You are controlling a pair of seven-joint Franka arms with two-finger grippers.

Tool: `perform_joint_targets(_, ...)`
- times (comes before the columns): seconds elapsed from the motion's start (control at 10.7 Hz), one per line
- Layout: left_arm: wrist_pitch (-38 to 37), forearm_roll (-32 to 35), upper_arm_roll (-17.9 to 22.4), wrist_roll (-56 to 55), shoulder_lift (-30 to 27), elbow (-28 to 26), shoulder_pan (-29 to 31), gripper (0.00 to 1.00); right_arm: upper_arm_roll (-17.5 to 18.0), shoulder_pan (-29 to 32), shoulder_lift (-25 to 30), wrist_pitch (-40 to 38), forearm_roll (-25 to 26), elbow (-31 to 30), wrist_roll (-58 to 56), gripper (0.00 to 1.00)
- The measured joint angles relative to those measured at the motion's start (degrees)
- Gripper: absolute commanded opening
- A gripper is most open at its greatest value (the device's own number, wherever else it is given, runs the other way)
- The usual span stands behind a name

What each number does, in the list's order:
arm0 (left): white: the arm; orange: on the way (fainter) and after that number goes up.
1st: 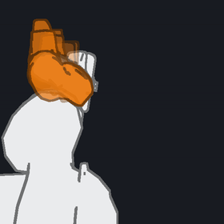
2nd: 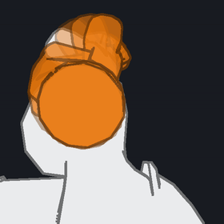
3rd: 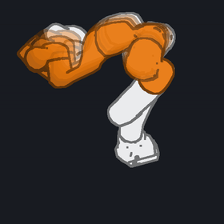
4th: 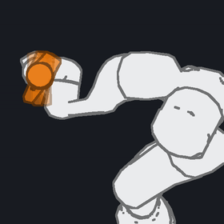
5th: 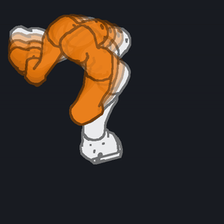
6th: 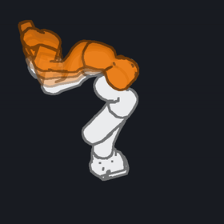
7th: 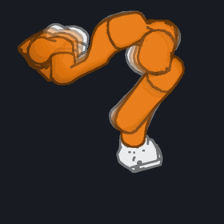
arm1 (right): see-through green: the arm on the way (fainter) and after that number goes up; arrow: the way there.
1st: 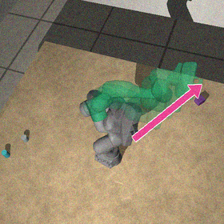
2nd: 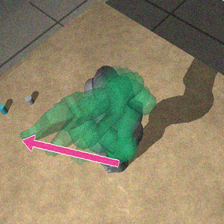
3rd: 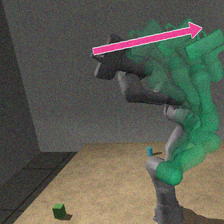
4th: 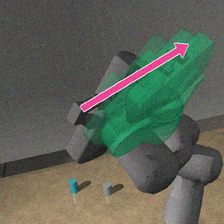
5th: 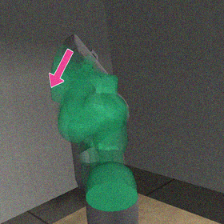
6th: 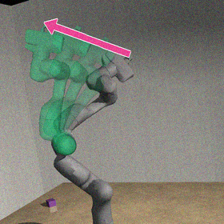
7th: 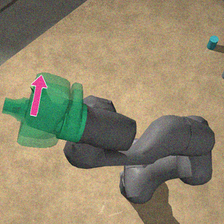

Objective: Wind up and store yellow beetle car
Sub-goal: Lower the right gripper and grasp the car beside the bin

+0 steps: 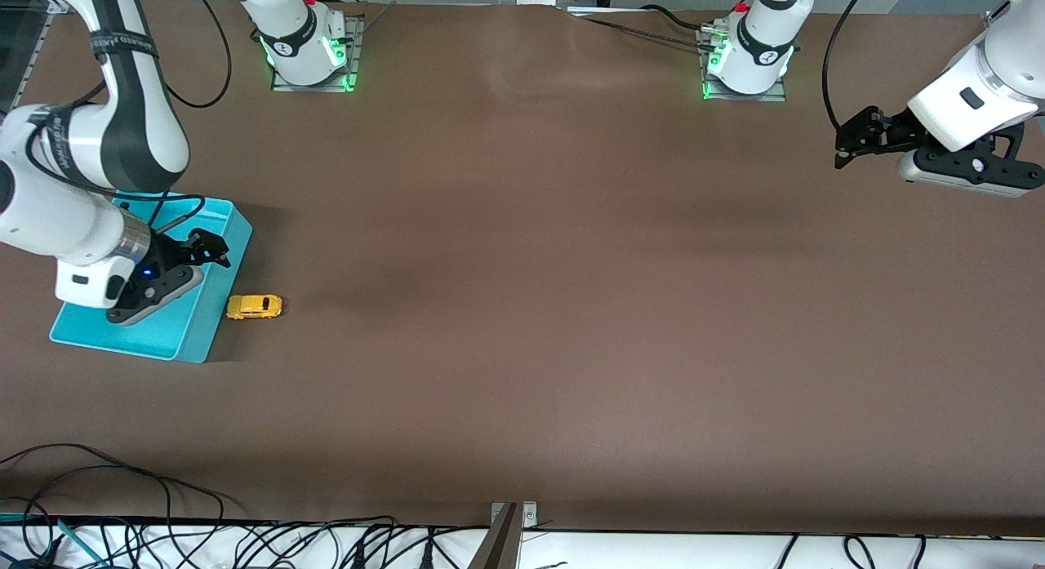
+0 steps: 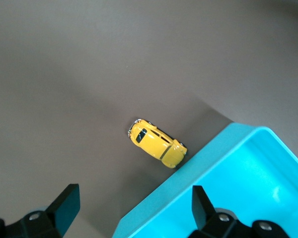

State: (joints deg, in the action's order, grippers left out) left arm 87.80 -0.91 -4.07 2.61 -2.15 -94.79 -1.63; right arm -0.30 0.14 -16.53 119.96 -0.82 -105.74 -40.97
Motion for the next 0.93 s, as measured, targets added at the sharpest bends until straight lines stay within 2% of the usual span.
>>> perform_joint_targets(0.47, 0.0, 0.0, 0.1, -1.3, 0.4, 0.3, 0.8, 1.00, 0.0, 1.1, -4.7, 9.9, 0.1, -4.1, -21.8, 1.00)
perform_joint_targets(0.93, 0.0, -0.1, -0.4, -1.3, 0.5, 0.4, 0.7, 1.00, 0.3, 1.3, -8.9, 22.3, 0.1, -10.0, -34.0, 1.00)
